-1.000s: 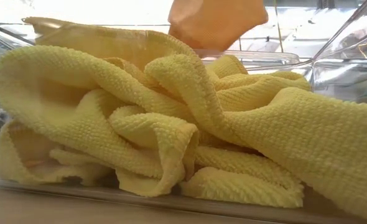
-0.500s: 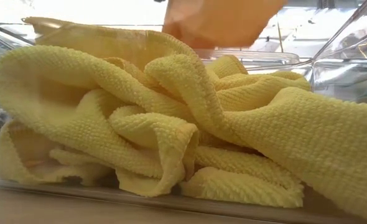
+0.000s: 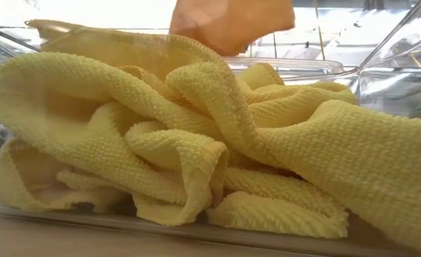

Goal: Sort microfiber towel by color & place in baskets
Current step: Put the orange microfiber cloth into the white transparent bin

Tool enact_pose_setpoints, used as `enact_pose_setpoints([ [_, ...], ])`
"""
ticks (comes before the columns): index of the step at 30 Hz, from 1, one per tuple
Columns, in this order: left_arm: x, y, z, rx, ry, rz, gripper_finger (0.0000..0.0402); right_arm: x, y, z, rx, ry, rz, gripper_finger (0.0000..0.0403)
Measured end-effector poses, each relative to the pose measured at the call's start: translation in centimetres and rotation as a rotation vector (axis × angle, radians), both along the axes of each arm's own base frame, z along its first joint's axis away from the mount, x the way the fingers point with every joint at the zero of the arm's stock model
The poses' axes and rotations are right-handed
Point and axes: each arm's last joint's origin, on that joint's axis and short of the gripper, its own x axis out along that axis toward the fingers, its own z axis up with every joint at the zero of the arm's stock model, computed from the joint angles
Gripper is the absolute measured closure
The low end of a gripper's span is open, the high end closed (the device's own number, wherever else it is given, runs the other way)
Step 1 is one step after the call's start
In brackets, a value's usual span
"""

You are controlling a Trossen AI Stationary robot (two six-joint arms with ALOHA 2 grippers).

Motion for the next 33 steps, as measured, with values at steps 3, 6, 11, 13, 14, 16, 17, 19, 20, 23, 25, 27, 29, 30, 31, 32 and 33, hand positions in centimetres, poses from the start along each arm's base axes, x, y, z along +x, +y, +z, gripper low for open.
enact_pose_setpoints([
  [3,-0.1,0.2,0.2,0.017,-0.011,0.051,0.0373,-0.3,0.5,-0.1,0.006,-0.002,-0.002,0.0289],
  [6,-0.4,0.5,0.5,0.063,-0.018,0.111,0.0376,-0.8,1.4,-0.4,0.03,-0.013,0.033,0.0256],
  [11,-0.7,0.9,0.7,0.136,-0.011,0.176,0.0387,-1.6,2.7,-0.9,0.054,-0.015,0.071,0.0218],
  [13,-0.7,1.0,0.9,0.158,-0.028,0.181,0.0387,-1.7,2.9,-1.0,0.07,-0.026,0.079,0.0209],
  [14,-0.8,1.1,1.1,0.174,-0.032,0.185,0.0386,-1.7,2.9,-1.0,0.079,-0.033,0.082,0.0206],
  [16,-1.0,1.2,1.2,0.203,-0.034,0.193,0.0386,-1.7,3.0,-1.2,0.101,-0.03,0.117,0.0202],
  [17,-1.0,1.3,1.3,0.21,-0.042,0.202,0.0386,-1.7,3.0,-1.4,0.124,-0.021,0.159,0.0202],
  [19,-1.1,1.4,1.4,0.227,-0.044,0.206,0.0386,-1.6,3.2,-2.0,0.18,0.015,0.253,0.0202],
  [20,-1.1,1.4,1.4,0.233,-0.04,0.205,0.0386,-1.6,3.3,-2.3,0.21,0.037,0.299,0.0203],
  [23,-1.2,1.5,1.6,0.257,-0.047,0.202,0.0386,-1.8,3.4,-2.9,0.273,0.076,0.352,0.0206],
  [25,-1.2,1.5,1.6,0.269,-0.046,0.199,0.0386,-1.9,3.2,-3.0,0.28,0.056,0.306,0.0206],
  [27,-1.2,1.5,1.5,0.272,-0.045,0.199,0.0386,-2.1,3.1,-2.9,0.241,0.019,0.219,0.0206],
  [29,-1.2,1.4,1.6,0.265,-0.047,0.2,0.0386,-2.3,3.0,-2.7,0.178,-0.007,0.127,0.0206],
  [30,-1.2,1.4,1.6,0.258,-0.047,0.201,0.0386,-2.4,3.0,-2.7,0.147,-0.009,0.092,0.0206],
  [31,-1.2,1.4,1.5,0.256,-0.046,0.201,0.0386,-2.5,2.9,-2.6,0.121,-0.01,0.062,0.0206],
  [32,-1.2,1.4,1.5,0.255,-0.045,0.202,0.0386,-2.5,2.9,-2.6,0.106,-0.009,0.047,0.0206],
  [33,-1.2,1.4,1.5,0.255,-0.046,0.202,0.0386,-2.6,2.9,-2.4,0.099,-0.003,0.047,0.0206],
])
